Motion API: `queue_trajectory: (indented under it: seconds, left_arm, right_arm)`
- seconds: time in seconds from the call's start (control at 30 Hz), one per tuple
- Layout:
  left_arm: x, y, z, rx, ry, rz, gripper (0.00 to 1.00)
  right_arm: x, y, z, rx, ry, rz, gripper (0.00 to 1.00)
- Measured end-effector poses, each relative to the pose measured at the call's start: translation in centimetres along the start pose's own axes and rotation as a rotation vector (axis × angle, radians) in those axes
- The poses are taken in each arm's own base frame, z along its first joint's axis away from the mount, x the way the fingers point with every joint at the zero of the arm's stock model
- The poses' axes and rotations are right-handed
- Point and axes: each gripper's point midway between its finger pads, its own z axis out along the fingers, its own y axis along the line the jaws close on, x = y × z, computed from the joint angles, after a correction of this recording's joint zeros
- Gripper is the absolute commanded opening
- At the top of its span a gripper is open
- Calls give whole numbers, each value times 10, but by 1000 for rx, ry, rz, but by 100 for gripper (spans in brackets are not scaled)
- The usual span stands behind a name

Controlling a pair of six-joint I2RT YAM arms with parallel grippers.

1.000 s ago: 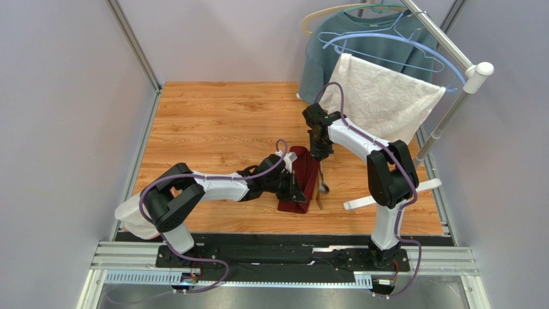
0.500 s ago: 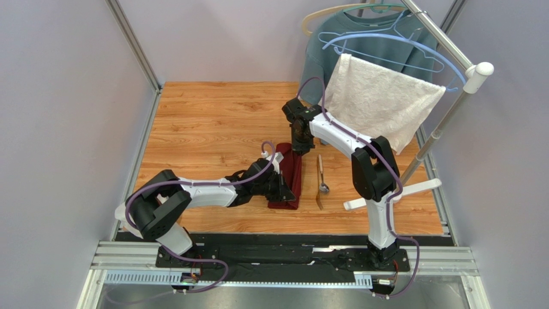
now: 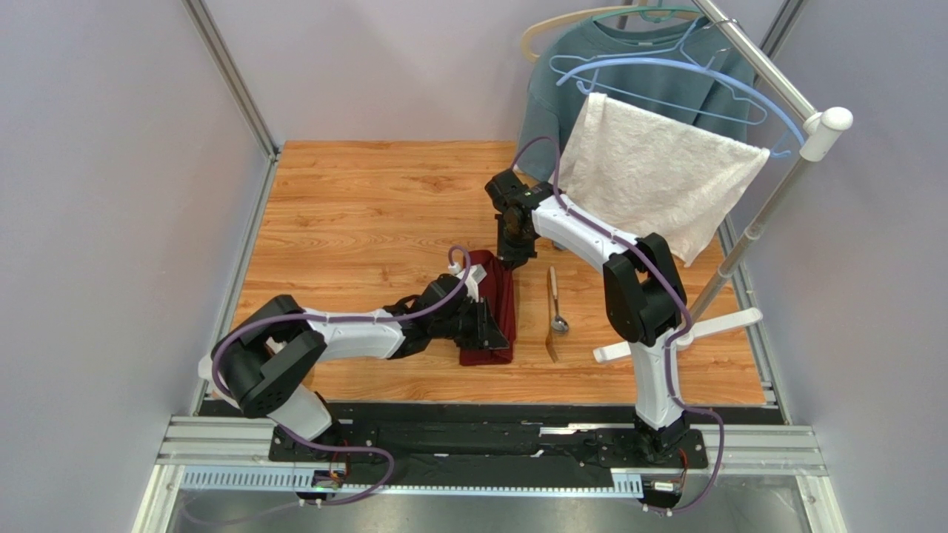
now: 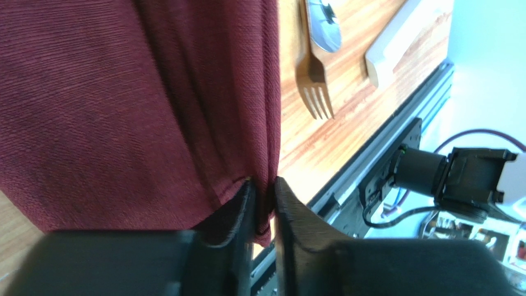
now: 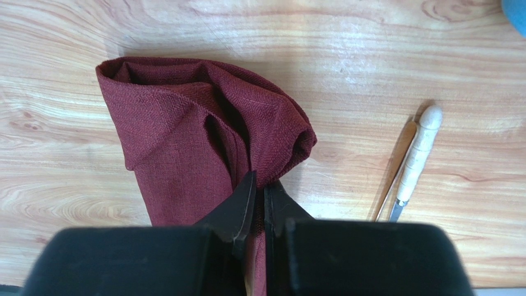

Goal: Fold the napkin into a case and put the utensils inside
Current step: Fold the 2/3-rectangle-folded napkin at the center of the board.

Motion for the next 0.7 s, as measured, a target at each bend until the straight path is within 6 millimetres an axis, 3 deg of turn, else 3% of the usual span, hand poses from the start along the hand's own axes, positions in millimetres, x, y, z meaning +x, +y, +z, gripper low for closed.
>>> queue_trajectory:
  seconds: [0.07,0.2,0.3,0.33,0.4,0.47,0.6,0.7]
  left_arm:
    - [-1,-5,-4,3,7,12,41]
    - [-13,-19,-19,16,-7,41,43]
    - [-33,-33,-38,36,-58,73,42]
    - [-43,-36,-47,46,-87,78,41]
    - [-62,-37,-61,50,-144,82,26]
    - [-80,-31,-71,30,-193,71,7]
    - [-112,-3,-69,-80,-226,22,0]
    - [-133,19,-44,-159,-202,-12,0]
  right_arm:
    - [-2,2,1,-8,-9,1,0]
    - [-6,5,1,-21,-21,2,0]
    - [-7,6,1,-27,-27,2,0]
    - [-7,6,1,-28,-28,2,0]
    - [-8,6,1,-29,-29,2,0]
    - [-8,7,1,-30,-29,3,0]
    - [-8,7,1,-30,-29,3,0]
    - [-8,7,1,-31,-30,3,0]
